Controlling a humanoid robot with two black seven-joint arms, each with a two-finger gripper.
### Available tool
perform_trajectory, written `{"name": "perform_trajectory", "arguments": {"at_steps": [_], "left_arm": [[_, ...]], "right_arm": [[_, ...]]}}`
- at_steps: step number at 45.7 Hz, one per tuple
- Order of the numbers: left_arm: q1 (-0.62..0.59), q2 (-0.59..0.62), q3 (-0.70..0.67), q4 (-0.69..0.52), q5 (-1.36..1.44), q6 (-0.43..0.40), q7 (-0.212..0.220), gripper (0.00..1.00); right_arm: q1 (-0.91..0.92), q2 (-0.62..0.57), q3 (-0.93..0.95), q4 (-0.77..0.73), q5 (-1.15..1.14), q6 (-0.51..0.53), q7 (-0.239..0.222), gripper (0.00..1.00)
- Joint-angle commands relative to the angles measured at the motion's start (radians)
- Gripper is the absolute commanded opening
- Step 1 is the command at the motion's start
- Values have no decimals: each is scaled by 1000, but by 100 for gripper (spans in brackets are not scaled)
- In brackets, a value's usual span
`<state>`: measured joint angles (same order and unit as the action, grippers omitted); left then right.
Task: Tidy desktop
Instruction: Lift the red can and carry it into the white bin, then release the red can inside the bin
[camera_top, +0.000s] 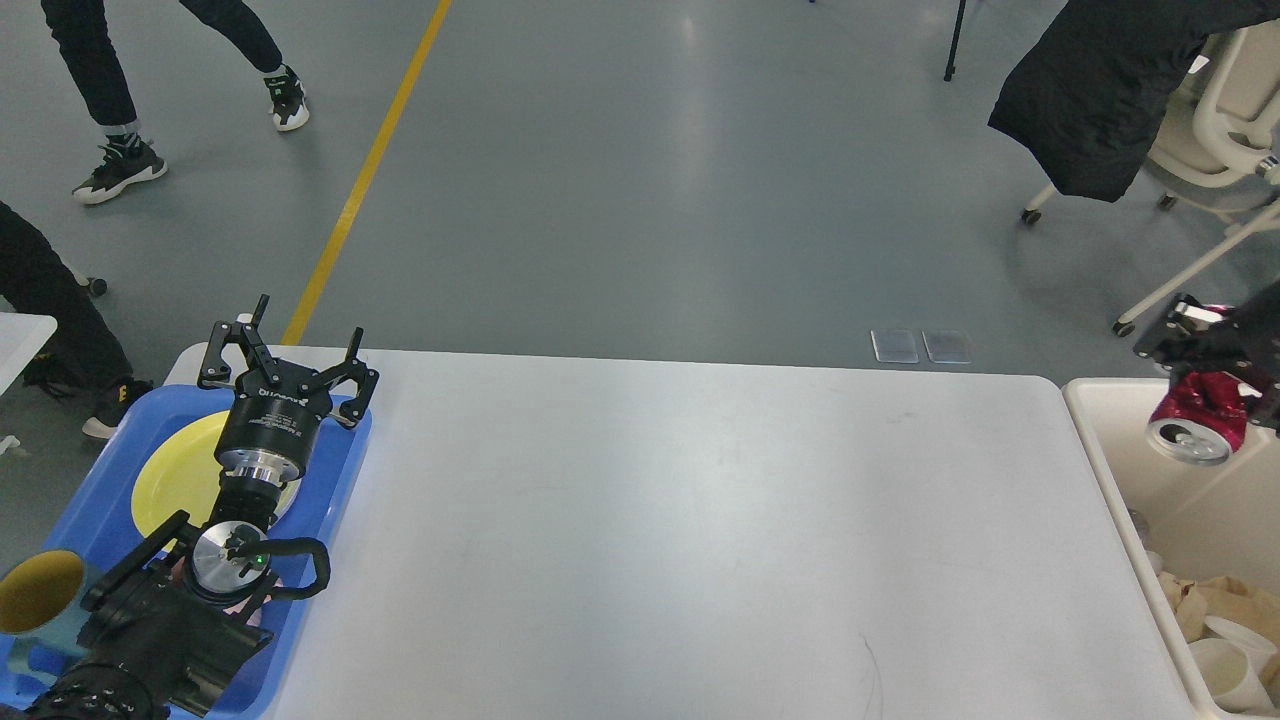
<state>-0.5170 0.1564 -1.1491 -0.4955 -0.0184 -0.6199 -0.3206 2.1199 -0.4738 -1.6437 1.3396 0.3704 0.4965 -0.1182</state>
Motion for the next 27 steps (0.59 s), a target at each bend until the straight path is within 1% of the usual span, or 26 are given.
{"name": "perform_trajectory", "arguments": {"at_steps": [1, 4, 8, 15, 19, 20, 21, 23, 25, 27], "left_arm": [[0, 0, 0, 0, 0, 0, 0, 96], [0, 0, 0, 0, 0, 0, 0, 96], [0, 0, 0, 0, 0, 0, 0, 96], [0, 0, 0, 0, 0, 0, 0, 96], [0, 0, 0, 0, 0, 0, 0, 96], [0, 0, 0, 0, 0, 0, 0, 96], [0, 0, 0, 0, 0, 0, 0, 96], [0, 0, 0, 0, 0, 0, 0, 96], [0, 0, 0, 0, 0, 0, 0, 96], [0, 0, 0, 0, 0, 0, 0, 96]], "right_arm": [[-191, -155, 37, -212, -5, -59, -12, 0], [-335, -195, 85, -327, -4, -98, -12, 0], [-532, -246, 205, -474, -4, -142, -14, 0], [-877, -256, 418, -775, -4, -156, -14, 0], [-1089, -229, 513, -983, -7, -173, -14, 0], [-1139, -208, 531, -1038, -5, -185, -14, 0], [-1211, -162, 556, -1113, -5, -202, -14, 0], [-1309, -108, 587, -1207, -5, -232, -14, 0], [-1394, -71, 611, -1296, -4, -260, -14, 0], [-1452, -45, 631, -1355, -7, -285, -15, 0]]}}
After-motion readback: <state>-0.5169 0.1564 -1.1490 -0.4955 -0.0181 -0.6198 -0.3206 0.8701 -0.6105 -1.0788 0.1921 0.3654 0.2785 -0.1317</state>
